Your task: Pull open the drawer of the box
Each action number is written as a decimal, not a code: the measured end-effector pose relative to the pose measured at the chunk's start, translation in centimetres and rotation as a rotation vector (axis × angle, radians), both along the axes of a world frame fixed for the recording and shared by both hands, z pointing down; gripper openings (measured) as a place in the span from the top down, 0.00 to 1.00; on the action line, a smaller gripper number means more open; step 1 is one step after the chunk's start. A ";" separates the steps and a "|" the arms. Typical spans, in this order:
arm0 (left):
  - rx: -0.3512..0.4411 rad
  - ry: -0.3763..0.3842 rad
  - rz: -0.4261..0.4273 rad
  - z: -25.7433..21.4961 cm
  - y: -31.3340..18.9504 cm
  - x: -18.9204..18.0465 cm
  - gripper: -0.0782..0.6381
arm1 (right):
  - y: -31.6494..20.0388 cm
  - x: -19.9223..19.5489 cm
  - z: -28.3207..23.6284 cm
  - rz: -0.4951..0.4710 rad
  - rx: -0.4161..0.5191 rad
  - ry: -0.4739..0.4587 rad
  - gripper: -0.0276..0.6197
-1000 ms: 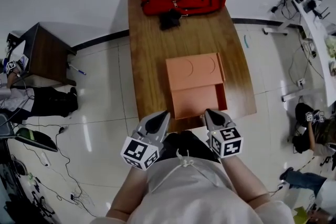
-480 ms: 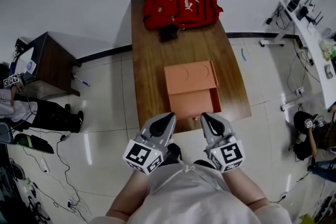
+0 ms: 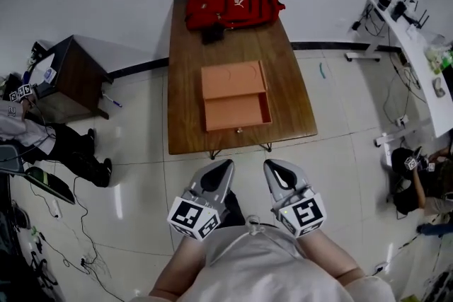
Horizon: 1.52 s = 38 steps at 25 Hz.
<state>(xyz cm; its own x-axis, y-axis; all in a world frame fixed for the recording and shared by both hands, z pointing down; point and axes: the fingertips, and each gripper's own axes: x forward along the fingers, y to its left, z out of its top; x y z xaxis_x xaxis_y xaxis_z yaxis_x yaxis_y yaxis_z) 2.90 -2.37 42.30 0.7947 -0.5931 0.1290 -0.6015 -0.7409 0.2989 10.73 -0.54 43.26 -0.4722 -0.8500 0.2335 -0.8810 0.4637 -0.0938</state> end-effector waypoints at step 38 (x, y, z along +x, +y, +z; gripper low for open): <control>0.101 0.012 -0.039 -5.2 20.3 -9.3 0.88 | 19.6 -9.4 -4.0 -0.052 0.037 -0.002 0.95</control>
<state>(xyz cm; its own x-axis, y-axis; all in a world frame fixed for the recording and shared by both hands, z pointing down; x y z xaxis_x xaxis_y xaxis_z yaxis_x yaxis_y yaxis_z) -6.36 17.90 37.13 0.7719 -0.6332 0.0573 -0.6272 -0.7436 0.2316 1.32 19.10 39.22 -0.5163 -0.8322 0.2020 -0.8555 0.5119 -0.0774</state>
